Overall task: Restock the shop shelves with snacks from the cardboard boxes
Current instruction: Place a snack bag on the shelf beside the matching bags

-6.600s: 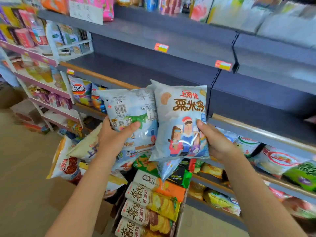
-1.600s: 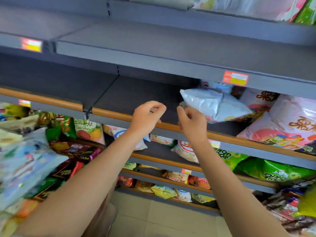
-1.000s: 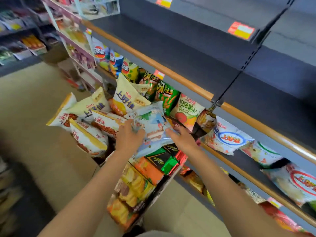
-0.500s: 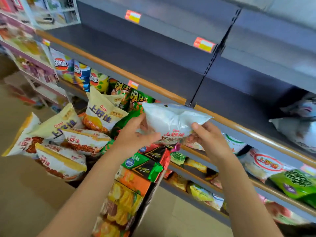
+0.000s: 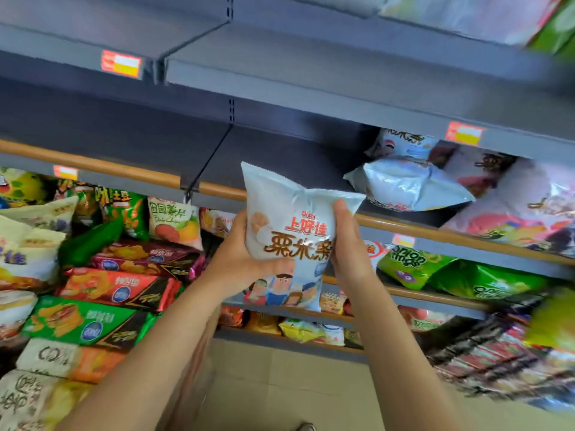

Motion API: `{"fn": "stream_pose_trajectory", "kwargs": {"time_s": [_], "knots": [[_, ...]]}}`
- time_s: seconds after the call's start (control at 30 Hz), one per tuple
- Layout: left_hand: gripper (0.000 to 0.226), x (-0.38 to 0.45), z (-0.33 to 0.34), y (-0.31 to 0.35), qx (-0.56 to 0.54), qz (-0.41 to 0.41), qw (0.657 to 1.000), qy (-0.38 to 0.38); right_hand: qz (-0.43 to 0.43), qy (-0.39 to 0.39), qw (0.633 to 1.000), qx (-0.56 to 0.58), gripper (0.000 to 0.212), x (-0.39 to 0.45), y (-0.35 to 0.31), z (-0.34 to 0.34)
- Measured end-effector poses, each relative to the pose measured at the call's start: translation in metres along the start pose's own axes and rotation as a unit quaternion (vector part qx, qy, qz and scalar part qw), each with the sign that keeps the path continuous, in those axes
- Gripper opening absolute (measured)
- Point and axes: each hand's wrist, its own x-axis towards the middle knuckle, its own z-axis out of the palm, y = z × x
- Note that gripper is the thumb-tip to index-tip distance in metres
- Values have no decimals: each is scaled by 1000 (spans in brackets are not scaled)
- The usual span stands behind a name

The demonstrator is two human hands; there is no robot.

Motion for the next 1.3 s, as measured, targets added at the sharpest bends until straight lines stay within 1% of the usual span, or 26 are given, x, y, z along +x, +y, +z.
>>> {"fn": "stream_pose_trajectory", "kwargs": {"time_s": [0.03,0.07,0.13,0.17,0.2,0.23,0.3,0.4,0.47,0.5,0.57,0.6,0.67,0.7,0.8,0.83,0.87,0.93,1.0,1.07,1.1,1.13,1.23,1.3], "knots": [[100,7,15,3,-3,-10,1000,2,7,22,1000,9,80,4,-2,-18],[97,15,28,7,-8,-20,1000,1,3,44,999,17,78,6,-5,-36],[85,28,55,15,-45,-28,999,-6,-36,76,996,11,63,8,-10,-74],[77,34,67,19,-58,-20,998,-4,-62,85,994,-2,50,11,-11,-93],[70,41,80,24,-61,-11,998,4,-85,87,993,-9,37,12,-13,-110],[67,48,92,29,-59,-3,998,13,-108,80,991,-14,28,17,-15,-127],[68,61,114,39,-48,15,999,17,-142,57,988,-13,25,26,-23,-151],[79,79,138,57,-36,30,999,24,-169,51,984,-28,32,43,-38,-174],[80,92,148,66,-31,41,998,33,-182,50,981,-48,43,58,-45,-185],[80,99,151,70,-31,44,998,34,-188,47,979,-55,44,66,-50,-190],[77,113,155,75,-41,32,998,23,-204,59,975,-62,46,83,-56,-197],[73,119,157,78,-42,21,999,14,-209,74,973,-64,51,91,-59,-201],[63,128,159,82,-27,0,1000,-7,-214,95,969,-72,67,107,-64,-206],[62,131,159,83,-17,-8,1000,-17,-210,92,970,-86,74,116,-64,-209],[82,135,157,84,-16,-30,999,-26,-186,40,972,-137,85,135,-68,-215],[84,136,156,82,-29,-34,999,-22,-183,20,972,-143,85,143,-68,-216],[83,137,154,81,-42,-34,998,-17,-181,9,971,-157,81,149,-69,-216],[77,142,152,79,-62,-31,998,-2,-174,12,968,-179,79,163,-68,-213],[72,150,152,80,-89,-29,996,12,-152,30,973,-170,93,170,-70,-209],[78,158,153,82,-101,-31,994,21,-142,49,977,-150,113,179,-72,-207],[78,163,153,84,-97,-32,994,23,-140,55,978,-145,115,184,-72,-207],[75,168,153,84,-87,-32,995,22,-137,55,978,-145,110,186,-73,-205],[53,175,150,85,-65,-34,997,8,-134,46,983,-117,82,191,-76,-200],[50,176,149,87,-64,-34,997,1,-139,45,984,-101,77,192,-76,-196]]}}
